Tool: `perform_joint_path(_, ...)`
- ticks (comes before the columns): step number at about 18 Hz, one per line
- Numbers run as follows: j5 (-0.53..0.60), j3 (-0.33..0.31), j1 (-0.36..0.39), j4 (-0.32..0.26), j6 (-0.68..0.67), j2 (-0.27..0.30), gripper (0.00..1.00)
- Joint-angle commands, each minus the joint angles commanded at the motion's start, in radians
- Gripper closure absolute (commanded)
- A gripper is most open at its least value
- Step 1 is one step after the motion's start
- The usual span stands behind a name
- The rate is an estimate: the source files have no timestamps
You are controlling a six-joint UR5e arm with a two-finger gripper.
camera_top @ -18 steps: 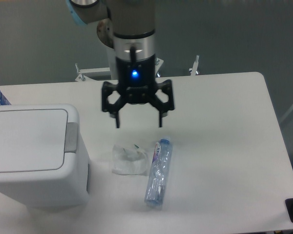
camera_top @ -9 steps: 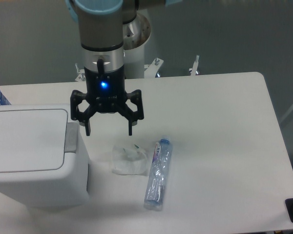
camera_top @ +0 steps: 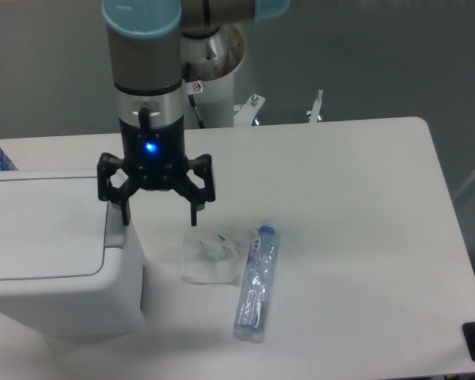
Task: Open the trash can
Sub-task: 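Lower the gripper onto the trash can lid edge and push it open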
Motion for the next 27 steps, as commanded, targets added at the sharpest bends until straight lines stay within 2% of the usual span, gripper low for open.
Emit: perform_joint_path(27, 0.003, -0.002, -0.009, 0.0, -0.002, -0.015, 0.0)
